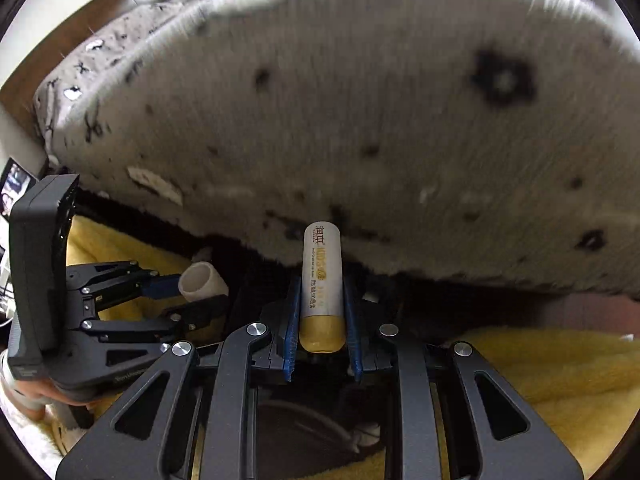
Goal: Collect trash
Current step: 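Lower both held items below the bed edge and open both grippers over the bin, then raise both open tools back above the bed, then grasp the pink tin with the right gripper while the left gripper grasps the blue cloth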
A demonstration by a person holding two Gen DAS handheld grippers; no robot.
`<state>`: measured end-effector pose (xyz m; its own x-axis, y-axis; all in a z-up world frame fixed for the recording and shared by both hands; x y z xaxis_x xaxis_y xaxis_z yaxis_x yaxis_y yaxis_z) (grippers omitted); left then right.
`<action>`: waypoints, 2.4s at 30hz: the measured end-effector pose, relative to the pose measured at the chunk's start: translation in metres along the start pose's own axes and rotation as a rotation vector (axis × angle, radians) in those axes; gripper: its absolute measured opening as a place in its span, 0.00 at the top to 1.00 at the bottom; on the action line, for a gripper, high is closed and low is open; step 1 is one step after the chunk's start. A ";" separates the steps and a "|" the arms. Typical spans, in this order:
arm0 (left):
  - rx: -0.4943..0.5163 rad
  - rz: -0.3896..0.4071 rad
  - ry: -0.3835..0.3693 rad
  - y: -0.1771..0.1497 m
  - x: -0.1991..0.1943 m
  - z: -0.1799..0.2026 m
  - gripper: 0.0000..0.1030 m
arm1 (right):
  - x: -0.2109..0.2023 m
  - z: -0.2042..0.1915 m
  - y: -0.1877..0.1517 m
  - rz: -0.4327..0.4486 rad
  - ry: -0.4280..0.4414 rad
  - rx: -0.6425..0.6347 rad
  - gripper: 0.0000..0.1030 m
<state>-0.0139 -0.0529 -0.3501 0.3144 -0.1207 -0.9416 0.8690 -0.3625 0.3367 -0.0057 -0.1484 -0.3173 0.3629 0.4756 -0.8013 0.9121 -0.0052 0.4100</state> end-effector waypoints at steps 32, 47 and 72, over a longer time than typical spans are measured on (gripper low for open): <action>0.031 0.152 0.096 0.040 -0.058 -0.021 0.23 | -0.061 0.023 0.033 0.148 -0.123 0.018 0.14; 0.004 0.493 0.218 0.184 -0.167 -0.060 0.10 | -0.140 0.014 0.195 0.390 -0.226 -0.115 0.03; -0.039 0.384 0.239 0.306 -0.109 -0.089 0.11 | -0.007 0.060 0.351 0.198 -0.220 -0.091 0.31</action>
<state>0.2515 -0.0686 -0.1433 0.6924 -0.0210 -0.7212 0.6842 -0.2980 0.6656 0.3234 -0.2065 -0.1939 0.5737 0.2715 -0.7727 0.8021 0.0046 0.5971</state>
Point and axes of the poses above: each gripper's, at about its wrist camera, not at the fingertips, and x roughly the way its jaws point, z to its right, y to its top, the point moved 9 cm from there along x, roughly the way its jaws point, and after that the axes turned 13 degrees about y, right-handed, at the moved point
